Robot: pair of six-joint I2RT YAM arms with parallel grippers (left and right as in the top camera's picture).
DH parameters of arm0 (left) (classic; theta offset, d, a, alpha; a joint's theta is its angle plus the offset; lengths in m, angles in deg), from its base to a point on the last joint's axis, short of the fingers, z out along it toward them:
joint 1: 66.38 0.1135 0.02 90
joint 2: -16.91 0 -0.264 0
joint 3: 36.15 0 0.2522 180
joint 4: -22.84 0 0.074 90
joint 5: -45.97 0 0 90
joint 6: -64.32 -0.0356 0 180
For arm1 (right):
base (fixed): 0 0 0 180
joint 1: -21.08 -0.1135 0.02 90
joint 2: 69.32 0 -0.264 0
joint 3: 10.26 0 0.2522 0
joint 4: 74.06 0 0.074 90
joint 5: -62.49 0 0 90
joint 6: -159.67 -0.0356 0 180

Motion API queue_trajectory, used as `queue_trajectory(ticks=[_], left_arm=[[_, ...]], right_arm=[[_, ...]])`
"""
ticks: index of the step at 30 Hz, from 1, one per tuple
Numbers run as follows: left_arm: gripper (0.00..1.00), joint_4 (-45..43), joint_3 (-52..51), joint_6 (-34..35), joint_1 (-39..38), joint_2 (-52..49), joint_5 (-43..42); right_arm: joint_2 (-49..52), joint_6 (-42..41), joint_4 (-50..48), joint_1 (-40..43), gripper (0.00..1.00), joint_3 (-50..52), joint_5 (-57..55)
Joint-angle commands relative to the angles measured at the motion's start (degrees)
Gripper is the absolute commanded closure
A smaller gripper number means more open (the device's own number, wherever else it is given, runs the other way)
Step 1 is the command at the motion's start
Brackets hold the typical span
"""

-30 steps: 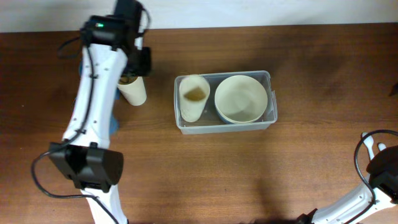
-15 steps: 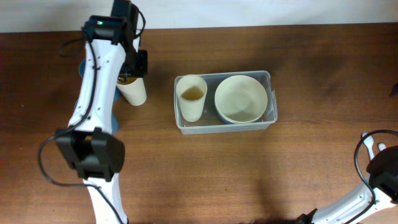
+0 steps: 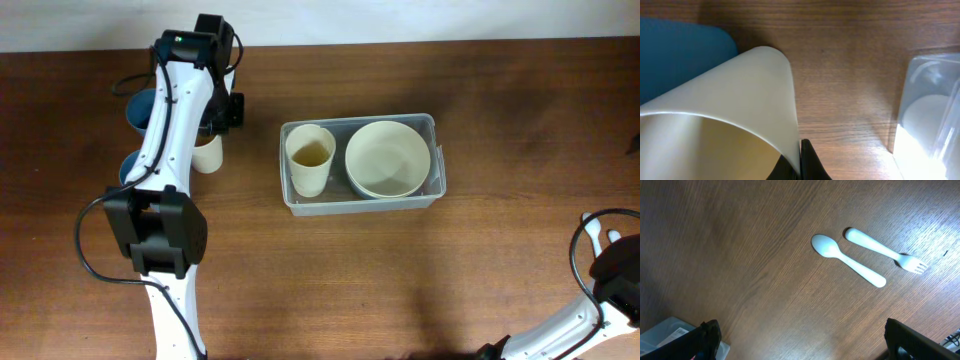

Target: Pack container

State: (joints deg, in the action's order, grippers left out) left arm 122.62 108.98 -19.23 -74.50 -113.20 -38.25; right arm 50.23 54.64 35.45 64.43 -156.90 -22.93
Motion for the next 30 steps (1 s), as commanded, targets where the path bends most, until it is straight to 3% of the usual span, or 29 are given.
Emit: queue_trajectory(ticks=[1, 14, 17, 21, 30], left_arm=[[0.98, 1.29, 3.80, -0.31, -0.02, -0.66, -1.27], [0.98, 10.69, 31.54, -1.22, -4.42, -0.37, -10.14], [0.98, 10.67, 33.68, -1.22, -7.96, 2.08, -11.93], [0.99, 10.67, 33.79, -1.18, -12.26, 7.69, -7.15], [0.98, 10.67, 33.66, 0.39, -18.64, 21.00, -4.90]], right_arm=[[-0.13, -0.48, -0.15, -0.24, 0.01, 0.24, 0.31], [-0.13, -0.48, -0.15, -0.24, 0.01, 0.24, 0.31], [-0.13, -0.48, -0.15, -0.24, 0.01, 0.24, 0.31], [-0.13, -0.48, -0.17, -0.24, 0.01, 0.24, 0.31], [-0.13, -0.48, -0.15, -0.24, 0.01, 0.24, 0.31]])
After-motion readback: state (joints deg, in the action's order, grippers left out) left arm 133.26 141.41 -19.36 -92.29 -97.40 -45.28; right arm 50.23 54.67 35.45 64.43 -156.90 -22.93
